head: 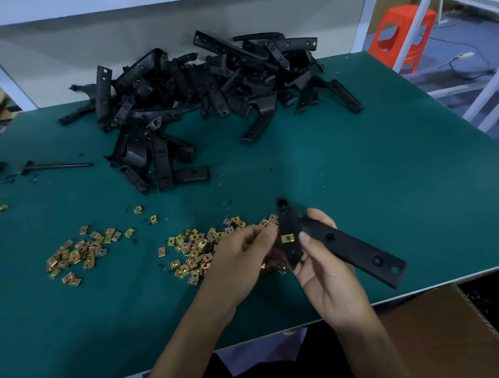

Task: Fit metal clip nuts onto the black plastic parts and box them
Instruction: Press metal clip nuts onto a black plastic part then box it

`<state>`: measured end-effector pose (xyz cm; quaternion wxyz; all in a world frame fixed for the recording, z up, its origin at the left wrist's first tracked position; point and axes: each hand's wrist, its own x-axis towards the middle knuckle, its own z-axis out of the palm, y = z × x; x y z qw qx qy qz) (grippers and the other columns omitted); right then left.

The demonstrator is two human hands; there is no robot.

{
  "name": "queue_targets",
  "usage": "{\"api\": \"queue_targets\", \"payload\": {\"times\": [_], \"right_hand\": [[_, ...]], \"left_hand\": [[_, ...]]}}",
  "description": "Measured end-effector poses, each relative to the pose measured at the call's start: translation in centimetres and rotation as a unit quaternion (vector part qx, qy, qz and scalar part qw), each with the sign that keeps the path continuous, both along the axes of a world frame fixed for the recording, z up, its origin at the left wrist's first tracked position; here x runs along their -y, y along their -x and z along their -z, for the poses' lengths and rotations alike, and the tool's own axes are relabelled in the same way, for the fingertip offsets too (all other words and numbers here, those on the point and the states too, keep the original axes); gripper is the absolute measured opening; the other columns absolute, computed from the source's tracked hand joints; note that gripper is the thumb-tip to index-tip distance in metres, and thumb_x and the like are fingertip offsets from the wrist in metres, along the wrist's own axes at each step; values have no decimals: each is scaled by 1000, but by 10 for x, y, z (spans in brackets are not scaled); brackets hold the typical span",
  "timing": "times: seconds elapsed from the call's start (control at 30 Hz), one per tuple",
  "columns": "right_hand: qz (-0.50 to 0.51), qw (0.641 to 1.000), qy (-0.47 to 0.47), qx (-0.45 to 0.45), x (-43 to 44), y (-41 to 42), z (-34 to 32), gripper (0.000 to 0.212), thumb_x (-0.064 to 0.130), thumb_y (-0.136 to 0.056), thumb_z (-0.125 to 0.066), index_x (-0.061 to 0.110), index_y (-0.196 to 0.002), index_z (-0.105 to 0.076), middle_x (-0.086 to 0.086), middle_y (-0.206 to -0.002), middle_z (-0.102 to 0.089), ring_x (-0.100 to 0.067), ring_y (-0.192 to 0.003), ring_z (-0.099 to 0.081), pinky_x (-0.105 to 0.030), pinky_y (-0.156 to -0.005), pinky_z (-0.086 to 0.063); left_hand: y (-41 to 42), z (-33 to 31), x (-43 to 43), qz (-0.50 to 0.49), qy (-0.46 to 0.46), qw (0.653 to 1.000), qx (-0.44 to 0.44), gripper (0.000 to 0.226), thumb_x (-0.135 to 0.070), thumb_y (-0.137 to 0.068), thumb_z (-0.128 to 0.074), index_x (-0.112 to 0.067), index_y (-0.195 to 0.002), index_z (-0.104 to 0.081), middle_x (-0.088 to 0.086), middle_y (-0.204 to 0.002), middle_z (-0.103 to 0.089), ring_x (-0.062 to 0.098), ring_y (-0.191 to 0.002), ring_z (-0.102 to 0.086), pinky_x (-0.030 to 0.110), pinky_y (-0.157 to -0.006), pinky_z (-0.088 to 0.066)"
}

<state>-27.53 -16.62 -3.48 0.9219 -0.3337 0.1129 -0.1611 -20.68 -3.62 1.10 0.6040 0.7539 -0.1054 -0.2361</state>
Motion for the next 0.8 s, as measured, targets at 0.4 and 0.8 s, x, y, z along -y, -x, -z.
{"api": "queue_targets", "payload": {"times": [0.4, 0.8], "right_hand": [[-10, 997, -75, -5, 6, 2, -1, 31, 10, -91, -55, 27, -116, -63, 1, -92, -75, -10, -74, -70, -25, -60, -56], [-39, 998, -58, -6, 4, 5, -5, 34, 8, -92, -53, 28, -112, -71, -6, -112, -73, -15, -84, -71, -27, -63, -56]], "left_hand": [[-39, 25, 1, 88, -349, 854, 376, 23, -34, -103, -49, -24, -112, -68, 1, -113, -58, 19, -105, -41, 32, -86, -39], [-24, 7, -11, -8, -85, 978, 188, 17, -36, -104, -45, -38, -98, -60, -24, -87, -65, -5, -79, -59, 17, -70, -45]]}}
